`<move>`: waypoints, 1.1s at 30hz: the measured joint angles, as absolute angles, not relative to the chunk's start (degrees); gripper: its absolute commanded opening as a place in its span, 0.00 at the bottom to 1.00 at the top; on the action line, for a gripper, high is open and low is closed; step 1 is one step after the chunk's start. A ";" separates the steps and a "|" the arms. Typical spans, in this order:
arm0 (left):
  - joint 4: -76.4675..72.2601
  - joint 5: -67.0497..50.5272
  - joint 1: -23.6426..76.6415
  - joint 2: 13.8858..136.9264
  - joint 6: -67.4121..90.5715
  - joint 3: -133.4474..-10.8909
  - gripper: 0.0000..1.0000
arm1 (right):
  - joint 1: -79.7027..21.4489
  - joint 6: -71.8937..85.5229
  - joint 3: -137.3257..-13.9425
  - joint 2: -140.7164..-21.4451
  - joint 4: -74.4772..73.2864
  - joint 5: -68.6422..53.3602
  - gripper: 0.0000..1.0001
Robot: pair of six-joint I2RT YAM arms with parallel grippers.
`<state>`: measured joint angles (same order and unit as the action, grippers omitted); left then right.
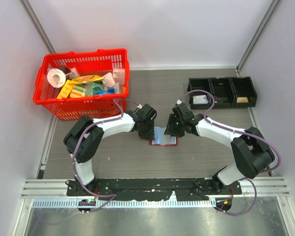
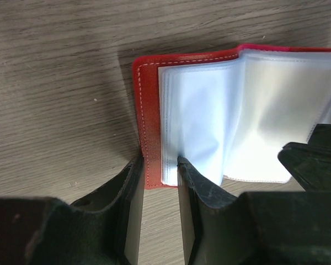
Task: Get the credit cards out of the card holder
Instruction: Remove the credit card from the card holder.
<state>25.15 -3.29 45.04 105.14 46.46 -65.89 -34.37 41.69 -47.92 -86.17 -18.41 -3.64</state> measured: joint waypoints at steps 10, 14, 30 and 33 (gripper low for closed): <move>24.84 -3.73 45.36 105.25 46.50 -65.98 0.33 | -37.52 42.06 -52.29 -85.89 -13.17 -10.24 0.41; 24.64 -3.73 45.36 105.25 46.57 -65.89 0.35 | -37.76 42.22 -52.36 -88.16 -12.56 -11.64 0.41; 23.70 0.27 44.12 98.08 49.01 -59.13 0.48 | -34.41 36.03 -53.76 -87.79 -15.20 -9.39 0.43; 23.77 -0.86 44.12 97.97 49.17 -60.36 0.47 | -31.68 34.83 -51.40 -87.18 -12.99 -11.77 0.42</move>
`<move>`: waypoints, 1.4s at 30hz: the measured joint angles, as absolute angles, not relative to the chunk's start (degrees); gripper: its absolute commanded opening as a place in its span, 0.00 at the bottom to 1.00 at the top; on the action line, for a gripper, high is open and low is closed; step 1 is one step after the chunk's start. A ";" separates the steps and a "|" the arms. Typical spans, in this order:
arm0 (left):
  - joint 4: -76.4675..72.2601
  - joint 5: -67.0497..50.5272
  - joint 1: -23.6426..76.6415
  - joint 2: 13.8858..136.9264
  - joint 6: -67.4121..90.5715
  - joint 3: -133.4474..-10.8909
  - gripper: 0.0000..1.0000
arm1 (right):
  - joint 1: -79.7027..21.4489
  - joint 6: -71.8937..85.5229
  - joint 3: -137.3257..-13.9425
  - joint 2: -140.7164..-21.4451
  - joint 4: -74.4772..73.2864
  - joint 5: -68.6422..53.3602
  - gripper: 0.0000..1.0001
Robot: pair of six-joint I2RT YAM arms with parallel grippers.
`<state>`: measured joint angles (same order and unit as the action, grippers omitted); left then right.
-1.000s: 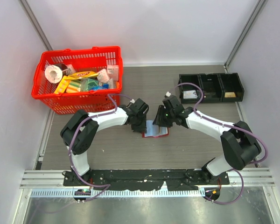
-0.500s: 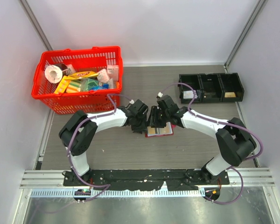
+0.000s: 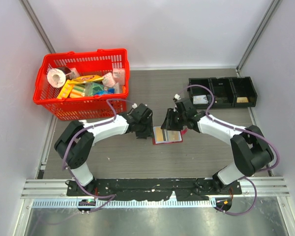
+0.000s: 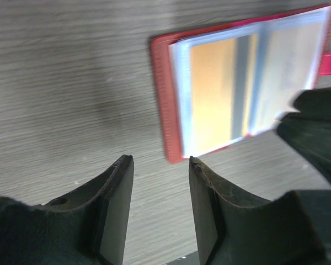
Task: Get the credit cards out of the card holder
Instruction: Remove the credit card from the card holder.
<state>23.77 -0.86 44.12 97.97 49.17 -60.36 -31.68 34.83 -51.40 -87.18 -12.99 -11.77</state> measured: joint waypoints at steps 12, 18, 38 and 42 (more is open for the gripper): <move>22.26 -5.34 44.12 103.98 50.30 -69.21 0.35 | -25.74 32.77 -43.07 -88.20 -2.35 -21.76 0.40; 21.96 -6.15 44.18 108.22 50.28 -69.47 0.32 | -24.40 32.99 -39.00 -90.89 3.53 -26.06 0.39; 22.65 -6.28 44.12 108.97 50.30 -69.93 0.28 | -22.00 35.35 -33.95 -93.06 15.68 -35.05 0.12; 22.65 -6.31 44.10 109.03 50.30 -69.93 0.24 | -20.49 36.36 -32.42 -93.08 17.89 -37.10 0.08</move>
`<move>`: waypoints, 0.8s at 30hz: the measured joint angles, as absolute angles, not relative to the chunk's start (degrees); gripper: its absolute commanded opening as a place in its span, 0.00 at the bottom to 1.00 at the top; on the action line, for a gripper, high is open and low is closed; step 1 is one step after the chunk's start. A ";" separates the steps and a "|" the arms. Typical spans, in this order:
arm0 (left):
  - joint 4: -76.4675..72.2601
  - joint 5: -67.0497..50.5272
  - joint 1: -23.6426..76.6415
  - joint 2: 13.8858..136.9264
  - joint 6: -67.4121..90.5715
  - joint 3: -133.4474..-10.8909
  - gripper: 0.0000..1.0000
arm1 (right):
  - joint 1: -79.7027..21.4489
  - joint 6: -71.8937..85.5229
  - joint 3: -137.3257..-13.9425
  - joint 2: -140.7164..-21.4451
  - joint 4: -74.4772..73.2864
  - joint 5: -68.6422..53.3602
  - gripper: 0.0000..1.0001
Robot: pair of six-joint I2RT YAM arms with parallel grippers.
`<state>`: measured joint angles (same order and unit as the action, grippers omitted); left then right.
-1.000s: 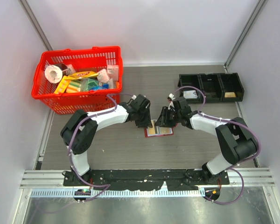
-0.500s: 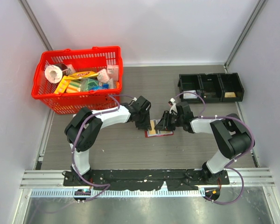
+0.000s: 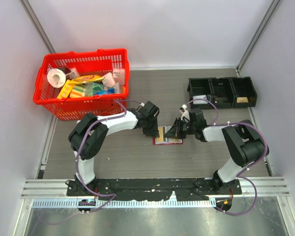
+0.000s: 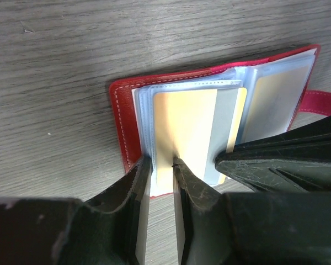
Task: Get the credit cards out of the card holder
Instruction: Remove the credit card from the card holder.
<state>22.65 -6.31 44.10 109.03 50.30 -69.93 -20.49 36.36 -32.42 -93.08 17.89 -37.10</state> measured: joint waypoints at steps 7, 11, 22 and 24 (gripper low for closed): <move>22.20 -6.92 44.10 109.38 50.35 -69.93 0.16 | -17.04 37.87 -29.43 -93.41 21.71 -41.50 0.03; 21.63 -7.60 44.12 109.65 50.39 -69.93 0.13 | -15.51 38.26 -28.40 -93.41 23.03 -43.38 0.01; 20.62 -7.70 43.99 109.36 50.13 -69.06 0.12 | -13.67 39.90 -26.02 -93.36 25.65 -44.64 0.03; 20.08 -7.73 43.97 109.03 50.13 -68.53 0.16 | -13.65 40.29 -25.78 -93.36 26.06 -44.69 0.03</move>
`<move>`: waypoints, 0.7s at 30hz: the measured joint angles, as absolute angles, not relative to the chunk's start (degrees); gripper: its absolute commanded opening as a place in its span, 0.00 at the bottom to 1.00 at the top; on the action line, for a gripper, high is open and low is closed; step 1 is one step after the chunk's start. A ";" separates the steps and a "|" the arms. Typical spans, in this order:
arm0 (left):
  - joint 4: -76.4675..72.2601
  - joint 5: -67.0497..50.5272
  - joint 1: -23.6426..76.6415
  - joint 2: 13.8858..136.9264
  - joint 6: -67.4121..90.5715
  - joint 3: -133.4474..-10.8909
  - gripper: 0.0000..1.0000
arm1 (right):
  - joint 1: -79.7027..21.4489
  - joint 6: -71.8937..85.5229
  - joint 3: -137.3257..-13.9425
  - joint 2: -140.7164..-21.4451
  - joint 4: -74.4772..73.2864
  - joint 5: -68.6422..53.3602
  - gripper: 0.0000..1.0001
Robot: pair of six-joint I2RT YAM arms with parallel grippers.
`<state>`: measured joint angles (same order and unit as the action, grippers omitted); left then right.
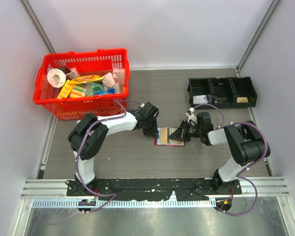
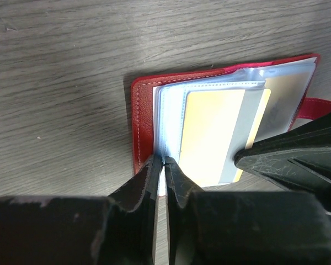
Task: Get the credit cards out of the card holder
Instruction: Remove the credit card from the card holder.
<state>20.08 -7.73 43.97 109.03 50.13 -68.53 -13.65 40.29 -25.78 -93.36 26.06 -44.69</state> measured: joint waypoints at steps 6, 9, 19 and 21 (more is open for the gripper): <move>21.56 -6.81 43.72 106.30 49.50 -67.02 0.26 | -13.65 41.60 -25.26 -93.43 27.44 -45.25 0.03; 21.63 -7.07 43.57 105.03 49.67 -67.02 0.27 | -13.65 42.28 -25.26 -93.93 28.42 -45.36 0.02; 19.84 -9.30 43.66 107.81 51.44 -70.98 0.25 | -13.65 42.63 -25.26 -94.28 29.12 -45.56 0.04; 19.31 -9.65 43.77 109.12 51.68 -71.31 0.24 | -13.65 42.65 -25.26 -94.28 29.12 -45.56 0.08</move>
<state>19.31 -9.65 43.77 109.12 51.68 -71.31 -13.65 42.65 -25.26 -94.28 29.12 -45.56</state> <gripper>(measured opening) 0.252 0.037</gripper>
